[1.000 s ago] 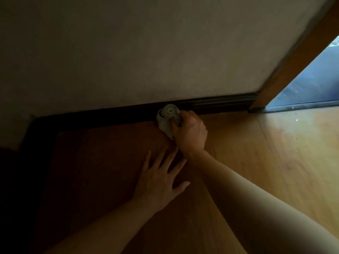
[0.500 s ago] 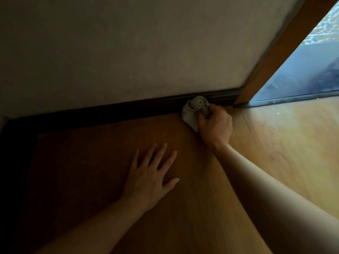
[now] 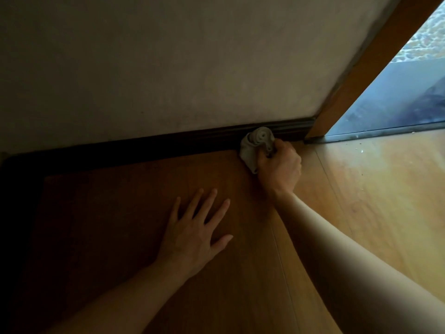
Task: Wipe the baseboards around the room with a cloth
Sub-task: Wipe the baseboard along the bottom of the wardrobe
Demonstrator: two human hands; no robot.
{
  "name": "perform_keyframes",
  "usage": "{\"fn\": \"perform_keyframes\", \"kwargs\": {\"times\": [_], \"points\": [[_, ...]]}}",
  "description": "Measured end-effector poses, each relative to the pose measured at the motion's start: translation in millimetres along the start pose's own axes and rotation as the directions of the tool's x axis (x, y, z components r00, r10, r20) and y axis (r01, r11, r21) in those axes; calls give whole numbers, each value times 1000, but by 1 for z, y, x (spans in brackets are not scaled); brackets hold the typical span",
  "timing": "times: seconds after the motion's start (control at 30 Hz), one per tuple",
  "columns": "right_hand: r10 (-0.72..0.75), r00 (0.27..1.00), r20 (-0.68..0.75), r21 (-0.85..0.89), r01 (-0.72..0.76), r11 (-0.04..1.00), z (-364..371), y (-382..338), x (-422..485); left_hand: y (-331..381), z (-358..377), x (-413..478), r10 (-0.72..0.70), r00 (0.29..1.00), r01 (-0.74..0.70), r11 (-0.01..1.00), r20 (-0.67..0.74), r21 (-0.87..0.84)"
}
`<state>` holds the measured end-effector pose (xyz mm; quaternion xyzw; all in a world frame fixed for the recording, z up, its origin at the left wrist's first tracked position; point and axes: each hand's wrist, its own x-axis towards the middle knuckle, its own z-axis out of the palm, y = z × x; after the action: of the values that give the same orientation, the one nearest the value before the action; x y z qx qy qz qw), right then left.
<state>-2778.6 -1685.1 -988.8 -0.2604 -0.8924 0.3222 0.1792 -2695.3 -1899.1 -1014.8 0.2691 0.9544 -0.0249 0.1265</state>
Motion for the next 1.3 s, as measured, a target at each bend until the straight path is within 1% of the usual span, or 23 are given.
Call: {"fn": "perform_keyframes", "kwargs": {"times": [0.1,0.23,0.3,0.37,0.43,0.5,0.6,0.77,0.8,0.93,1.03,1.1,1.17,1.2,1.3], "points": [[-61,998,22,-25,62,998,-4,3,4,1,-1,0,-2,1000,2,1000,8,4],[-4,1000,-13,-9,4,1000,-1,2,3,1,-2,0,-6,1000,6,1000,13,17],[-52,999,8,2,52,999,9,-10,-7,1,-3,2,-1,1000,1,1000,22,21],[-139,989,50,19,138,990,21,-21,-18,0,-6,6,11,1000,-11,1000,27,16],[-175,981,79,43,172,984,27,-26,-23,0,-12,14,15,1000,-15,1000,18,12],[-175,981,89,45,171,984,25,-23,-19,3,-18,21,16,1000,-16,1000,16,13],[-170,983,75,-3,170,985,11,-5,-2,7,-19,26,26,1000,-26,999,10,20],[-28,998,-53,-39,26,999,-21,37,32,8,-17,27,26,1000,-26,999,6,23],[-31,998,-63,-38,28,999,-23,39,33,8,-18,27,26,1000,-26,1000,5,17],[-101,995,-16,-55,100,993,-24,41,37,8,-16,28,28,1000,-28,1000,12,13],[-27,997,-77,-31,24,999,-27,46,40,7,-15,29,35,999,-36,999,16,23],[-44,996,-77,-29,42,999,-25,42,37,7,-16,29,34,999,-34,999,14,14],[-104,994,-30,-47,103,994,-22,38,33,7,-16,29,30,999,-31,999,14,20],[-110,994,-23,-53,108,993,-22,37,33,8,-16,29,29,1000,-29,999,12,20],[-46,996,-81,-33,43,998,-21,37,32,7,-16,29,20,1000,-20,1000,1,8]]}}
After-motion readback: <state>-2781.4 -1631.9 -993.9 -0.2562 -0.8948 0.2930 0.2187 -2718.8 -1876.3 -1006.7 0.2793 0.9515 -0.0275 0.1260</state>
